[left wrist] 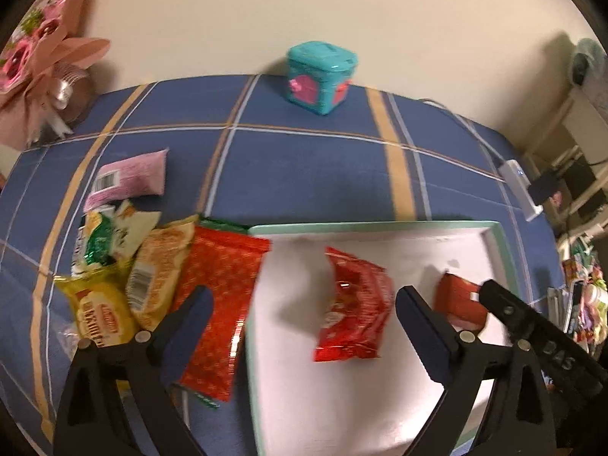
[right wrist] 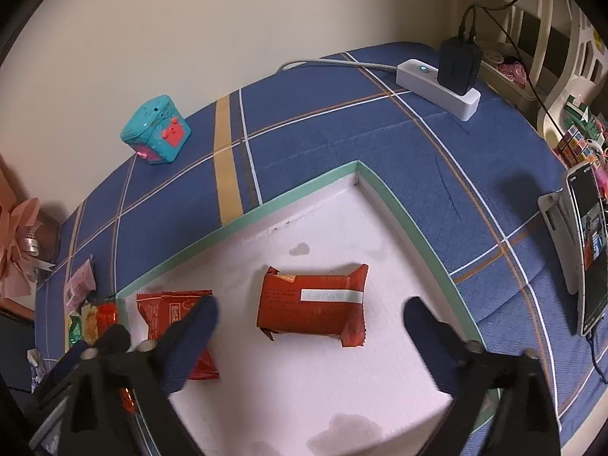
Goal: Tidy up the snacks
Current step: 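Open the left gripper releasing the red bag while the right gripper releases the cake into the tray, then move both grippers back from the tray to the snack pile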
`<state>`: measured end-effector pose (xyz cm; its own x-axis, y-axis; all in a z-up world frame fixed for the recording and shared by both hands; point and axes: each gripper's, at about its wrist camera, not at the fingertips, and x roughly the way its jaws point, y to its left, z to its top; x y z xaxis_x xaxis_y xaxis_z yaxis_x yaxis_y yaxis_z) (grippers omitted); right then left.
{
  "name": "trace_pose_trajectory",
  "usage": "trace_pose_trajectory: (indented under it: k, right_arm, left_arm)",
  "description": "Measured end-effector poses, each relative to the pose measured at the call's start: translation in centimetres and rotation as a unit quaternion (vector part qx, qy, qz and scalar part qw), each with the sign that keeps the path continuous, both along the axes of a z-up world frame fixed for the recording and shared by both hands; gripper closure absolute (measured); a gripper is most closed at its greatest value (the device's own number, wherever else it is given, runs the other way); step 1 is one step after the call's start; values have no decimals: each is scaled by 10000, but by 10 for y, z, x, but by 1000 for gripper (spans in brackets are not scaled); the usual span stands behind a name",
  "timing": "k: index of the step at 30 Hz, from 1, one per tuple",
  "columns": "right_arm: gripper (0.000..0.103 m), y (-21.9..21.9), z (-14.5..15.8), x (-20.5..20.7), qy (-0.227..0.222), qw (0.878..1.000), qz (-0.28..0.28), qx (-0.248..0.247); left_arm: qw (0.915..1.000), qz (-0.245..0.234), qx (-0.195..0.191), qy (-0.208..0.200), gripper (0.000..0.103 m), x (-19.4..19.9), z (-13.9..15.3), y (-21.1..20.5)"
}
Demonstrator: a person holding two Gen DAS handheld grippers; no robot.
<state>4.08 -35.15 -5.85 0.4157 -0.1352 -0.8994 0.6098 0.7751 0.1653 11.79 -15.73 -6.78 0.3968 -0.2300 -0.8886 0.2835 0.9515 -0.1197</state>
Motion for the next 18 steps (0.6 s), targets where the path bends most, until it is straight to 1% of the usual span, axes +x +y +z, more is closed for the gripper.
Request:
trace_pose_trajectory:
  k: [4, 7, 11, 18]
  right_arm:
    - [0, 0, -3, 0, -10, 10000, 8, 28]
    - [0, 2, -1, 0, -64, 10000, 44, 5]
    - [0, 9, 3, 0, -44, 9997, 156, -163]
    - [0, 21, 13, -10, -169, 9996, 223, 24]
  left_arm:
    - [9999, 130, -29, 81, 4, 5, -7, 12]
    - [9998, 163, -66, 21, 4, 4, -5, 17]
    - [9997, 164, -155, -47, 4, 1, 3, 24]
    - [9991, 294, -285, -115, 4, -11, 22, 45]
